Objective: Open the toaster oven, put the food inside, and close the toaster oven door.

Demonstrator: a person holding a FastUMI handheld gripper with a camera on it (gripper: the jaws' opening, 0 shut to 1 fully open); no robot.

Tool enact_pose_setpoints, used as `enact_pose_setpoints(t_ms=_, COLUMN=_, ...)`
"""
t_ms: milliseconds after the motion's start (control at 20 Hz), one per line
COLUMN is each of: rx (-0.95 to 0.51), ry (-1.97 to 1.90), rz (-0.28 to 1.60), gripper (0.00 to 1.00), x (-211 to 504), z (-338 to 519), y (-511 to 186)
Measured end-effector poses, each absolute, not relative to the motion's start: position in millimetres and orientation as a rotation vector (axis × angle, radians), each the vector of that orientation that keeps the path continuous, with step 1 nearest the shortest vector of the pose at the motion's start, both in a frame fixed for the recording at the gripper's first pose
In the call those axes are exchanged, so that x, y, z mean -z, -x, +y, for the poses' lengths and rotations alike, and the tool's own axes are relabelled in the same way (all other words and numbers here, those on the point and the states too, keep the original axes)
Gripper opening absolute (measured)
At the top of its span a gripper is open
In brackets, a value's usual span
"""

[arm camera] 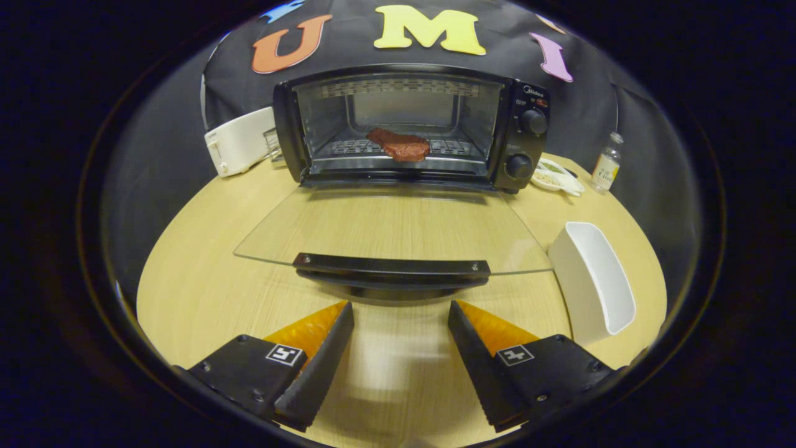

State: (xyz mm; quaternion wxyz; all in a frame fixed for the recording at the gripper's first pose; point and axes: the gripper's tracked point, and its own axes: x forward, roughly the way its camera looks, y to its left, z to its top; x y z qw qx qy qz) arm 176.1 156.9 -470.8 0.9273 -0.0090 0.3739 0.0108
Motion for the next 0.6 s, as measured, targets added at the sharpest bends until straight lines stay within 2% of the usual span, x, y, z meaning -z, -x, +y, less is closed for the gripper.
enact_pose_setpoints(t_ms=600, rx=-0.043, ry=0.031, rz=0.697, gripper=0.98, x=404, z=155, y=-213)
